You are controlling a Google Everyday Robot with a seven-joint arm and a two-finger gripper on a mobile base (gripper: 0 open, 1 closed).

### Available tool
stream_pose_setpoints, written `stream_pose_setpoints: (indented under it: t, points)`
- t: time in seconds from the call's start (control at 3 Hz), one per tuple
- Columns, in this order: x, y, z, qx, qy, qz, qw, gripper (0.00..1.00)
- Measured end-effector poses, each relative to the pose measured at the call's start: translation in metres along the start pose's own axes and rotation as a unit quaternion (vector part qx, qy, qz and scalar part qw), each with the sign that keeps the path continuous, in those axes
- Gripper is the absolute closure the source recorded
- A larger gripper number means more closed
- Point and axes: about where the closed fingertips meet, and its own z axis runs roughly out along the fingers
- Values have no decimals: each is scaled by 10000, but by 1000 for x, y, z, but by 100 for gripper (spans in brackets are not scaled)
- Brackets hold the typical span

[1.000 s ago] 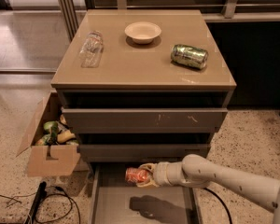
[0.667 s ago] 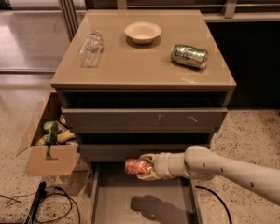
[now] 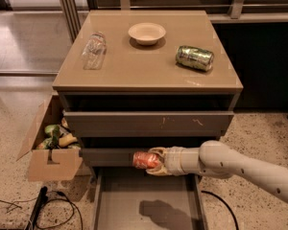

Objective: Pick coke can from bottom drawer and place on counter

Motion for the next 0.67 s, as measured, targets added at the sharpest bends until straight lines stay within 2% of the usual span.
stream_pose_setpoints:
  t: [0.33,0.67]
  points:
    - [-14,-6,-8,3,117,-176,9998,100]
    - [-44,-24,-37,-20,236,-408,9989,100]
